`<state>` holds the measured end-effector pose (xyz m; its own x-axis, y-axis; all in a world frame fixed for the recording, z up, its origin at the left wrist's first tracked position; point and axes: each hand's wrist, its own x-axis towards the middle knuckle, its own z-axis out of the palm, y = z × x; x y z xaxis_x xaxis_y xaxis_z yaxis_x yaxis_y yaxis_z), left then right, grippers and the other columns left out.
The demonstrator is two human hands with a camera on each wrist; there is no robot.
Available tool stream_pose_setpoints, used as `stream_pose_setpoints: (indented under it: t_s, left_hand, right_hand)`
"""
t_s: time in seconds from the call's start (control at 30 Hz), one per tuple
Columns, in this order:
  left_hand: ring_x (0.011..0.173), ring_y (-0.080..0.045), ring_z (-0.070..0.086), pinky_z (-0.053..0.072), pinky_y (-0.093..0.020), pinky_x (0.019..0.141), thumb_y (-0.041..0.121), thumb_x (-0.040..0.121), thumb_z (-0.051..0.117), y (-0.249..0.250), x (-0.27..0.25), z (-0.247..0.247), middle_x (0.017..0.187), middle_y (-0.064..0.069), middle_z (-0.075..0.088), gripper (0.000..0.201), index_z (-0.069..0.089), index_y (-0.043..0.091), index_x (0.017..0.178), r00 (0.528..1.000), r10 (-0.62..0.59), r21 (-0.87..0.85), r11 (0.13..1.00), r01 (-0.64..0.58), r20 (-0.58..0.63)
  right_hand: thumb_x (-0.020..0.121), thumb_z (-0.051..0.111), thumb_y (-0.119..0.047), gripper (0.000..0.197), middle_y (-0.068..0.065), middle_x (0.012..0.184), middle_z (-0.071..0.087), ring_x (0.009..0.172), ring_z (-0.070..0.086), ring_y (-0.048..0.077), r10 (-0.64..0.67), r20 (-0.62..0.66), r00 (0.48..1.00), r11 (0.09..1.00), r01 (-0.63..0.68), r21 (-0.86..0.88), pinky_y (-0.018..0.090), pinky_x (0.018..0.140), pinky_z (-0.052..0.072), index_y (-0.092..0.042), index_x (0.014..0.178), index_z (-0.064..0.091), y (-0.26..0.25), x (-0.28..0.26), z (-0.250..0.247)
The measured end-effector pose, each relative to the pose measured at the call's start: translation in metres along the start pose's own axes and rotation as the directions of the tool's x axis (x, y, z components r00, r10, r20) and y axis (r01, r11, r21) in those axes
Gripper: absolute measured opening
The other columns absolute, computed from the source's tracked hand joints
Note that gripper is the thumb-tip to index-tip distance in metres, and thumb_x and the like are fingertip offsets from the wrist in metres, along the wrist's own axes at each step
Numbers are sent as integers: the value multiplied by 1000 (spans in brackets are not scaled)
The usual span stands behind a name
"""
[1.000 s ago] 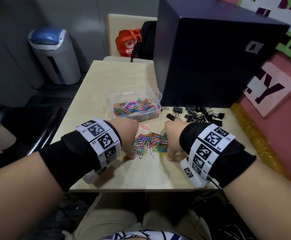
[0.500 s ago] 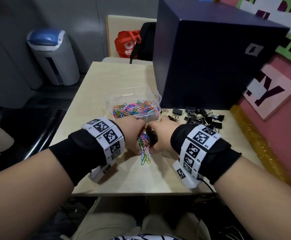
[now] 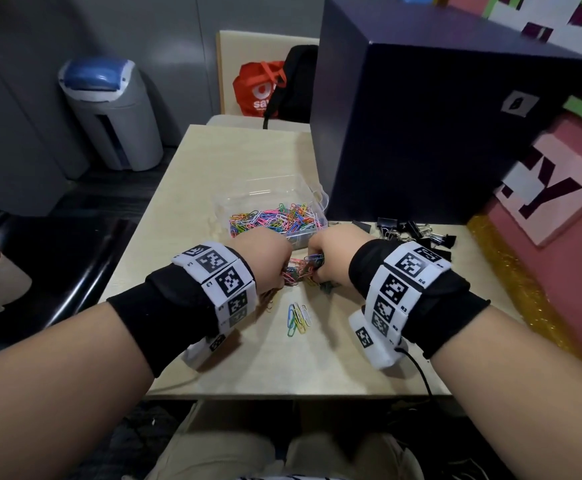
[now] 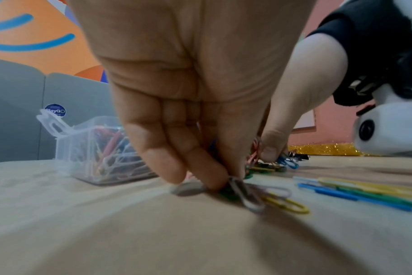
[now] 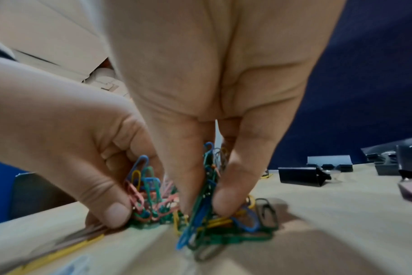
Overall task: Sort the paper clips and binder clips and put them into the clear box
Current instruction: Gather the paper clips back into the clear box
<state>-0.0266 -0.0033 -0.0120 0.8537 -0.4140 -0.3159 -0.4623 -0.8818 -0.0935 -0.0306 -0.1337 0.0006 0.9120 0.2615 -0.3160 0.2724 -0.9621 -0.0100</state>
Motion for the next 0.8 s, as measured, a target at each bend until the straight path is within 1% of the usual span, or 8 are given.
stream_pose_setpoints:
  t_s: [0.1, 0.27, 0.37, 0.47, 0.57, 0.67, 0.73, 0.8]
  left_hand:
    - [77, -22, 52, 42, -30, 67, 31, 87, 64, -5, -1, -3, 82, -2, 57, 23, 67, 11, 98, 1000, -14, -59, 998, 12, -21]
    - [72, -17, 55, 38, -24, 65, 29, 85, 68, -24, -5, -13, 77, 0, 71, 16, 59, 18, 77, 996, -41, -204, 979, 25, -74]
    - [73, -21, 55, 38, -25, 64, 32, 84, 68, -37, -6, -24, 81, -3, 69, 19, 67, 13, 86, 982, -102, -243, 968, 61, -157]
    - [78, -23, 54, 36, -26, 66, 34, 85, 67, -46, -2, -32, 83, -4, 62, 26, 69, 11, 97, 952, -192, -297, 948, 117, -237]
    - [93, -24, 63, 43, -29, 75, 39, 86, 67, -50, 5, -33, 99, -4, 69, 33, 70, 13, 106, 931, -253, -347, 925, 153, -263]
    - [106, -21, 61, 45, -30, 87, 40, 85, 68, -51, 9, -26, 112, -2, 68, 41, 64, 15, 117, 926, -276, -388, 907, 162, -258]
    - [105, -22, 60, 44, -29, 84, 37, 85, 67, -49, 5, -24, 111, -1, 67, 36, 63, 18, 115, 923, -263, -385, 912, 144, -279]
    - [99, -22, 60, 41, -26, 75, 32, 84, 66, -44, -1, -23, 101, -1, 67, 22, 65, 20, 103, 931, -219, -351, 930, 109, -291]
  right_hand:
    - [86, 66, -29, 24, -1, 93, 57, 92, 57, 19, 20, -47, 999, 998, -17, 65, 24, 70, 38, -17, 108, 65, 3, 0, -7]
    - [84, 70, -28, 22, -2, 88, 56, 85, 52, 17, 39, -187, 982, 970, 8, 243, 22, 70, 36, -17, 102, 66, 10, 4, -16]
    - [82, 72, -25, 16, -1, 89, 61, 83, 55, 17, 112, -285, 952, 907, 19, 421, 21, 70, 38, -20, 95, 67, 11, 11, -18]
    - [82, 71, -25, 9, 0, 92, 65, 86, 59, 18, 193, -383, 903, 841, 49, 539, 25, 75, 47, -24, 85, 63, 5, 23, -15]
    - [83, 69, -27, 12, 2, 102, 67, 96, 62, 20, 238, -409, 881, 810, 52, 584, 29, 87, 50, -24, 94, 67, -2, 35, -11]
    - [88, 64, -28, 28, -1, 117, 64, 107, 60, 19, 193, -321, 927, 837, 15, 547, 32, 97, 48, -26, 116, 62, -3, 39, -9]
    - [91, 59, -25, 30, 1, 122, 59, 108, 59, 20, 174, -332, 927, 884, 1, 467, 29, 95, 47, -25, 121, 59, 0, 36, -11]
    - [92, 55, -23, 24, 4, 121, 54, 101, 58, 21, 188, -346, 919, 900, -21, 435, 27, 89, 44, -24, 115, 60, 5, 28, -14]
